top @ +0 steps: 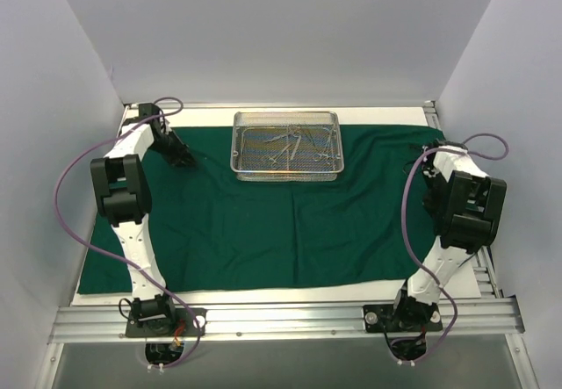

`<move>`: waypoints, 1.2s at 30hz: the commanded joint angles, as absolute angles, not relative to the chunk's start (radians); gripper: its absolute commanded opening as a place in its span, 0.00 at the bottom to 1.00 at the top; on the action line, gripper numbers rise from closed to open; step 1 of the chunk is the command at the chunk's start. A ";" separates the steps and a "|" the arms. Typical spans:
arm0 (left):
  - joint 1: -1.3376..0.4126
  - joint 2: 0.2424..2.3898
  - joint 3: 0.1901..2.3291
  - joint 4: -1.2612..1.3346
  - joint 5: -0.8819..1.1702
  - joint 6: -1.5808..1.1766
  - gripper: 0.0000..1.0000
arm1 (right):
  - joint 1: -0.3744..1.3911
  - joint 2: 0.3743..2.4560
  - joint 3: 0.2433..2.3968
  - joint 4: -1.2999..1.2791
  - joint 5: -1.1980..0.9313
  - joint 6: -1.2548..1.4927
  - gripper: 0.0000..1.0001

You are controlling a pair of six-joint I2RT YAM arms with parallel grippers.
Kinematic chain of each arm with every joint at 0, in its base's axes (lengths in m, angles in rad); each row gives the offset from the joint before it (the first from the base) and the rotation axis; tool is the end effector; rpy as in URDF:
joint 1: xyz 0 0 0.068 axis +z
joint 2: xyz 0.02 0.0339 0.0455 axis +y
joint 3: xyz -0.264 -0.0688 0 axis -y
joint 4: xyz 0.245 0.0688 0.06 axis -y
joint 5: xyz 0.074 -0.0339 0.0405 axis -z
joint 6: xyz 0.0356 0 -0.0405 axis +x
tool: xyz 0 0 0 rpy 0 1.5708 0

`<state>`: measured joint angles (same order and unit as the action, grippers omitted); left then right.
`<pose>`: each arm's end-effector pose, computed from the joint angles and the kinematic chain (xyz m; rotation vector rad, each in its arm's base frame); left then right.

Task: Open and lay out the surgical kit
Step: Smooth out the surgical kit at the center of the board.

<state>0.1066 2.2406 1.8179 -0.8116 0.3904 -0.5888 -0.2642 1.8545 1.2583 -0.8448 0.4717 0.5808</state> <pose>0.4660 0.0362 0.1738 -0.8768 2.6989 -0.6596 0.3278 -0.1054 0.1742 1.2176 2.5991 -0.6517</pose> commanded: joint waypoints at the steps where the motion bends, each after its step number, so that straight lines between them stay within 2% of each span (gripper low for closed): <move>1: 0.110 2.177 1.813 -0.770 0.425 -0.572 0.21 | -0.316 1.819 1.211 -0.891 0.601 0.629 0.00; 9: 0.112 2.178 1.804 -0.769 0.428 -0.571 0.20 | -0.380 1.841 1.193 -0.871 0.658 0.595 0.00; 22: 0.112 2.204 1.827 -0.769 0.431 -0.580 0.20 | -0.413 1.950 1.200 -0.830 0.609 0.569 0.00; 33: 0.113 2.220 1.838 -0.770 0.440 -0.584 0.20 | -0.574 1.968 1.114 -0.919 0.722 0.763 0.00; 36: 0.115 2.221 1.844 -0.765 0.445 -0.589 0.20 | -0.586 1.902 1.100 -0.977 0.761 0.810 0.00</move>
